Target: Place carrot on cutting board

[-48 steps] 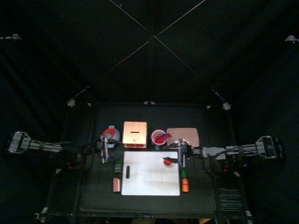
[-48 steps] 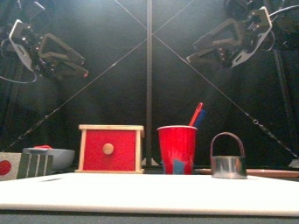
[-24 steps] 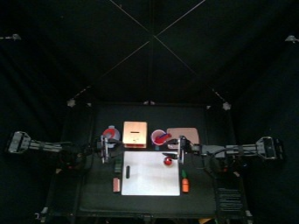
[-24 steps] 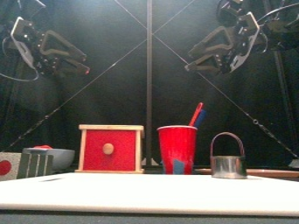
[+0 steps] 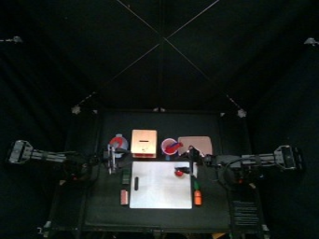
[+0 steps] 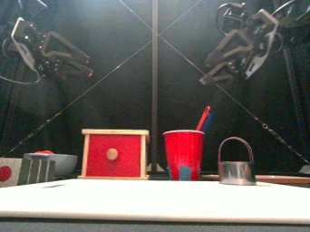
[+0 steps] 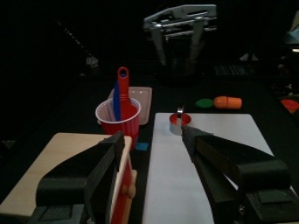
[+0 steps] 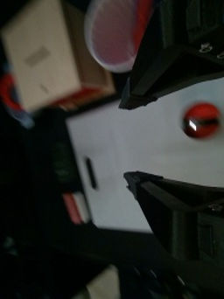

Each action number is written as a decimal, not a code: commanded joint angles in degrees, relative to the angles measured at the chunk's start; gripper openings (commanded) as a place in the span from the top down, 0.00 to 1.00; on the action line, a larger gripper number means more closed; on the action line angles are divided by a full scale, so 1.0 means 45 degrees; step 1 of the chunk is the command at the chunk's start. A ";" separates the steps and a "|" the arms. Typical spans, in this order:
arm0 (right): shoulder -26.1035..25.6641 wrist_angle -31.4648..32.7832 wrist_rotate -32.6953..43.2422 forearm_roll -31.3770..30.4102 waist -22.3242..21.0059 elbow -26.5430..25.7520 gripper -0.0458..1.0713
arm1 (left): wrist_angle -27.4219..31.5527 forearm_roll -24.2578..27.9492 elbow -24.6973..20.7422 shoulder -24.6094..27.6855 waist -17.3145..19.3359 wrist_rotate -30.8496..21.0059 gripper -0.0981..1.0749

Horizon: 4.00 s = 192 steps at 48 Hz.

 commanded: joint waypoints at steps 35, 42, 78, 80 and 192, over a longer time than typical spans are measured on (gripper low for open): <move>0.0234 0.8242 1.5938 -0.1543 0.5195 -0.0859 0.14 | -0.0527 0.0117 -0.0547 0.0781 0.0293 0.0098 0.15; 0.1191 0.8125 2.0039 -0.3320 0.6094 -0.1094 0.14 | -0.0527 0.0215 -0.0527 0.0801 0.0605 0.0098 0.15; 0.4180 0.7559 2.3848 -0.5449 0.6758 -0.0410 0.14 | -0.0547 0.0859 -0.0449 0.0781 0.0957 0.0039 0.15; 0.4375 0.7363 2.3848 -0.5410 0.6738 -0.0410 0.14 | -0.0547 0.0859 -0.0449 0.0781 0.0937 0.0039 0.15; 1.0137 0.5293 2.3594 -0.6953 0.1953 -0.7383 0.12 | -0.0547 0.0879 0.0117 0.0781 0.1309 0.0059 0.15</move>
